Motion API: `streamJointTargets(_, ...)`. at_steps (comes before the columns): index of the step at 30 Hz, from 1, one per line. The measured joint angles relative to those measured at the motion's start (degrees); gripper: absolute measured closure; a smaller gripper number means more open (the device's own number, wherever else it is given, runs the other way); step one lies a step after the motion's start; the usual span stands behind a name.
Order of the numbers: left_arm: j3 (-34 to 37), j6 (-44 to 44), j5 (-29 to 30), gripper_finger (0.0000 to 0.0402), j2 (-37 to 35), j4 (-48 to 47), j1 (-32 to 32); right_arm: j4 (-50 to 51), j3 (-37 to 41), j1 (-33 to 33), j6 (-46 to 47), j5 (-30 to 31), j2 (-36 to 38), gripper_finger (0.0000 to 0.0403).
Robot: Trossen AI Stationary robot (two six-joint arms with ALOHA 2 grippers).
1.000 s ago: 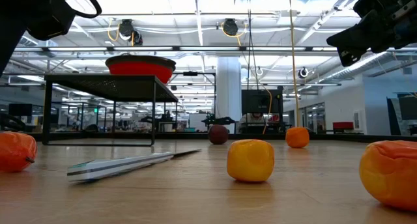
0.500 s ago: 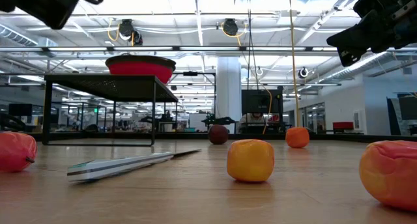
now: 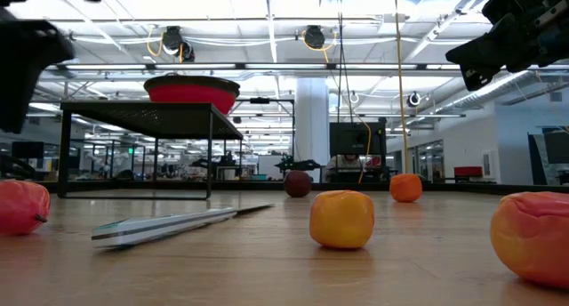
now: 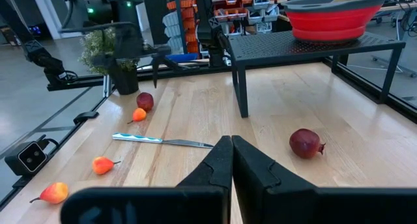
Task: Pick & Place Fruit
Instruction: Put the red pomegranate into the red strainer bowl on the shelf
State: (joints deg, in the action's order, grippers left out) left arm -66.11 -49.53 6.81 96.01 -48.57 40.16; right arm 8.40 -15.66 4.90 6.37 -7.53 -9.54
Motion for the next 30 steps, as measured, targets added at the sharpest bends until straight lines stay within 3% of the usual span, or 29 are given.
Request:
streamJointTargets(3,0.0,6.42,0.61,0.0053,0.0,1.13,0.0,0.02,0.0,0.0,0.0,0.0,-0.02,0.0403)
streamJointTargets(8,0.0,10.07,0.76,0.0053,0.14,1.0,0.0,0.0,0.0,-0.01,0.0,0.0,0.0,0.0403)
streamJointTargets(23,0.76,11.95,-2.52,0.0053,9.1,2.37,-0.11,0.02,0.0,-0.01,0.0,0.0,-0.02,0.0403)
streamJointTargets(30,0.76,12.05,-2.84,0.0053,9.81,2.36,-0.36,0.01,0.0,0.0,0.0,0.0,-0.02,0.0403)
